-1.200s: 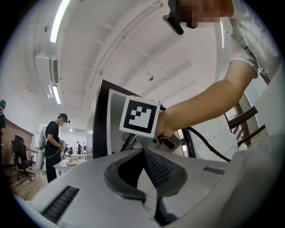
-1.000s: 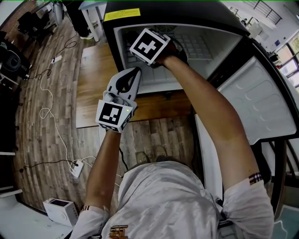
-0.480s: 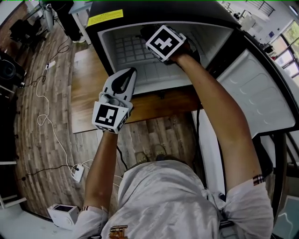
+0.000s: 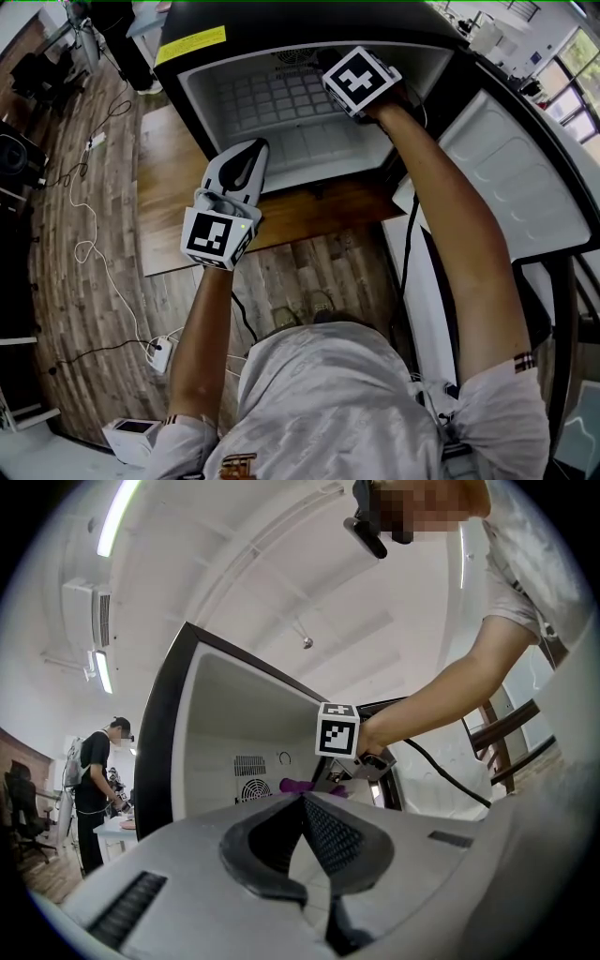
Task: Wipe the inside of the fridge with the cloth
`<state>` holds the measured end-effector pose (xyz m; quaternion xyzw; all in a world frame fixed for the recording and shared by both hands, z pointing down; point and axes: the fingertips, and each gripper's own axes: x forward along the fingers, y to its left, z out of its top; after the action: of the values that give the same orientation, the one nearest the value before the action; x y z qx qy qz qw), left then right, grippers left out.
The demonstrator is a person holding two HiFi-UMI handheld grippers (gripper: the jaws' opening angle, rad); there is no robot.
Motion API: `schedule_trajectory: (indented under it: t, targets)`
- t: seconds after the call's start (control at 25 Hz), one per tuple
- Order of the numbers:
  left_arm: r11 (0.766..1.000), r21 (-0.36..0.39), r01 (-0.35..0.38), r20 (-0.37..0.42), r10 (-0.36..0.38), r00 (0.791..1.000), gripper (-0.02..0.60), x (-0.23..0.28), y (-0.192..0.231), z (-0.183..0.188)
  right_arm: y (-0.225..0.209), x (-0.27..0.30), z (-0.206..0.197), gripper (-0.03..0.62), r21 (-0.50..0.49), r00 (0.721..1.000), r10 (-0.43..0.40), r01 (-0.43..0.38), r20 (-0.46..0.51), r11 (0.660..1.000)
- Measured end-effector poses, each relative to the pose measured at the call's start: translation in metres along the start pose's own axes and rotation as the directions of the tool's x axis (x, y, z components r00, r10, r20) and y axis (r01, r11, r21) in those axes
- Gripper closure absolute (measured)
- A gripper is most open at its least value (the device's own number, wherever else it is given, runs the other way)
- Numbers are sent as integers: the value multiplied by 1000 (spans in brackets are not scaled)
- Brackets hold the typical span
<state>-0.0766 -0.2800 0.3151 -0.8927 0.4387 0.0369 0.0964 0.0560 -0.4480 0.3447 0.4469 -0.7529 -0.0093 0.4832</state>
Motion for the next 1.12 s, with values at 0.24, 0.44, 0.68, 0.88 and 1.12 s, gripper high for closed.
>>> schedule_trajectory:
  t: [0.24, 0.44, 0.68, 0.88, 1.12]
  targets:
    - [1000, 0, 4, -4, -4, 1000, 581, -1, 1, -2, -18, 1, -16, 480, 49, 998, -44, 46, -37, 998]
    - [1000, -2, 7, -6, -7, 1000, 581, -3, 0, -2, -24, 3, -10, 480, 14, 997, -72, 72, -10, 997]
    - [1000, -1, 10, -5, -10, 1000, 581, -5, -2, -1, -29, 1, -15, 480, -2, 989, -147, 147, -33, 989]
    - [1000, -4, 9, -3, -9, 1000, 581, -7, -2, -1, -15, -13, -2, 480, -21, 988, -152, 153, 30, 988]
    - [1000, -10, -4, 1, 4, 1000, 581, -10, 2, 0, 49, -53, 52, 480, 56, 972, 57, -72, 227, 996]
